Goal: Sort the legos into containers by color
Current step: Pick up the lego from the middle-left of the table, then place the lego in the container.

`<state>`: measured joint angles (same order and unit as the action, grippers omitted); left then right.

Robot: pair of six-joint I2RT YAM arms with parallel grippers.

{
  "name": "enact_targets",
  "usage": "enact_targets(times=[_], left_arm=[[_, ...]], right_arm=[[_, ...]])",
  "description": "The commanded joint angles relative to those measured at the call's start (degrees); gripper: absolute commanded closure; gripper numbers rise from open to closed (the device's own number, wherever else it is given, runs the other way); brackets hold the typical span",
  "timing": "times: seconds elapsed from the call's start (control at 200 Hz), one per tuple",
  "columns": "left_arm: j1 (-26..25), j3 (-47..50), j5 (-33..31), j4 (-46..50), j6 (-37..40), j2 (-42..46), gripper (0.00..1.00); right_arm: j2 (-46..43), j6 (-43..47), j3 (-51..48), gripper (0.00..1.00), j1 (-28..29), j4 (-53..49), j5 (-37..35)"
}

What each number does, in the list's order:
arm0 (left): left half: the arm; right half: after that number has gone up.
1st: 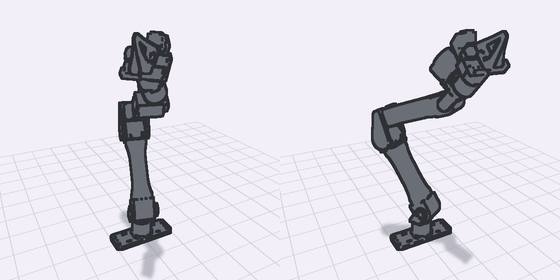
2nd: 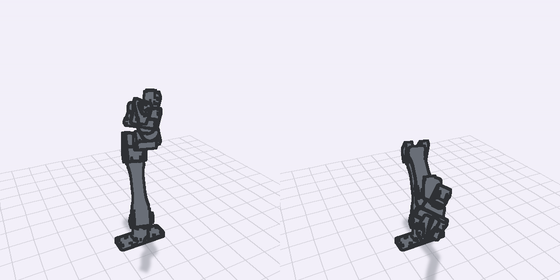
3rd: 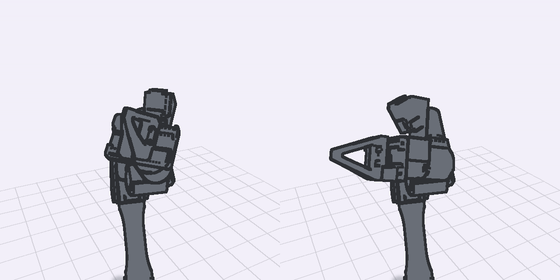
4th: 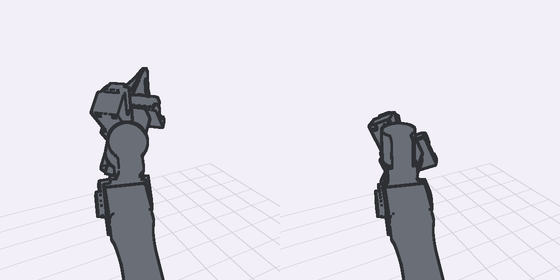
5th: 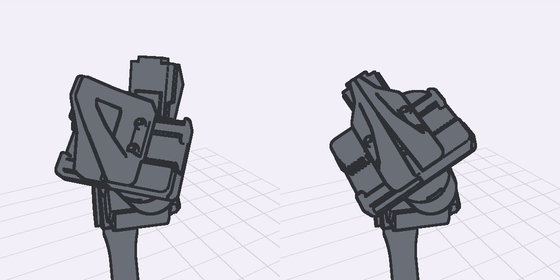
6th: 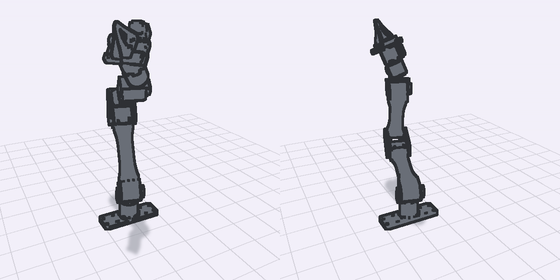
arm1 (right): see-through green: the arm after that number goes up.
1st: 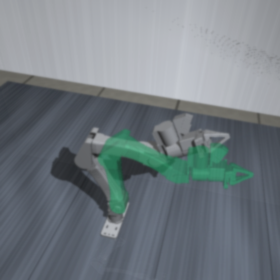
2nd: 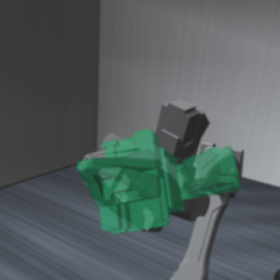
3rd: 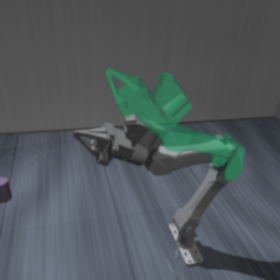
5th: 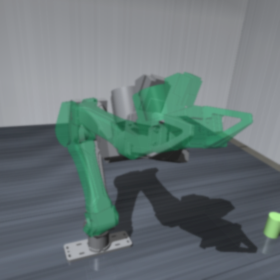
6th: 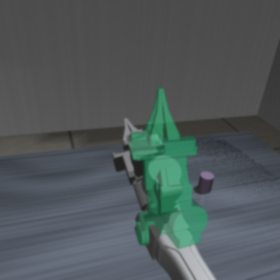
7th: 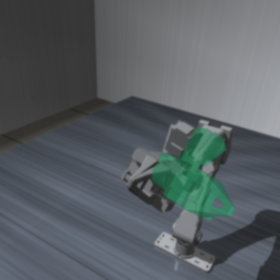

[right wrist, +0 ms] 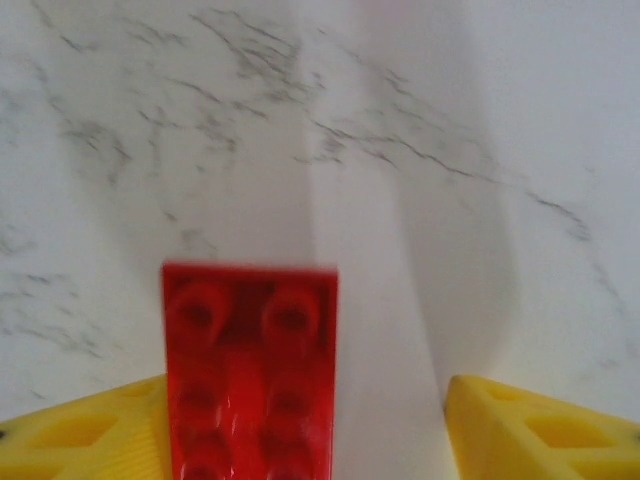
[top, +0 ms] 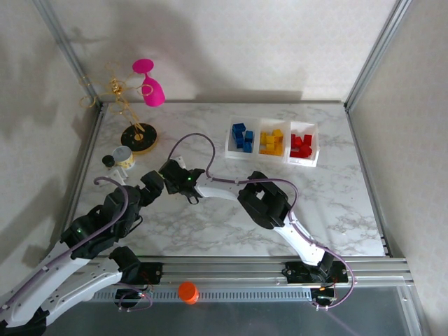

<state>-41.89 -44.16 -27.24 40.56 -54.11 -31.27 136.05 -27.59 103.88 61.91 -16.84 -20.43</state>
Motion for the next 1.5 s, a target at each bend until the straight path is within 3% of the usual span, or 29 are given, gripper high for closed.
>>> enact_targets(times=[0.0, 0.325, 0.451, 0.816, 1.036, 1.197, 1.347, 1.492], left_arm=[[0.39, 0.08, -0.28, -1.82, -0.21, -0.6, 0.0], [0.47, -0.39, -0.26, -1.87, 0.02, -1.01, 0.0], [0.43, -0.47, 0.13, -2.49, 0.22, -0.97, 0.0], [0.47, 0.27, 7.97, -11.01, 3.28, -4.66, 0.0], [0.18, 0.74, 16.38, -20.33, 6.62, -13.2, 0.0], [-0.71, 0.43, 21.5, -28.56, 9.77, -20.34, 0.0], [-1.59, -0.91, 24.46, -34.43, 11.56, -27.01, 0.0], [-2.01, -2.22, 26.19, -37.71, 12.35, -31.8, 0.0]], right_arm=[[-1.96, 0.74, -2.12, 0.4, 0.12, -4.31, -2.69], [-1.18, 3.16, -0.04, 0.67, -0.74, -2.63, -0.96], [-3.53, 3.4, -1.75, 0.7, -1.16, -2.38, -1.24], [-27.08, -0.87, -25.62, 0.75, -5.95, 4.73, -0.89], [-41.49, -3.06, -36.79, 0.74, -16.03, 2.04, -4.49], [-48.37, -1.79, -41.82, 0.74, -27.41, 1.82, -7.25], [-48.2, 0.38, -42.59, 0.74, -39.5, 3.68, -5.74], [-42.92, 2.94, -39.6, 0.74, -46.62, 5.91, -5.28]])
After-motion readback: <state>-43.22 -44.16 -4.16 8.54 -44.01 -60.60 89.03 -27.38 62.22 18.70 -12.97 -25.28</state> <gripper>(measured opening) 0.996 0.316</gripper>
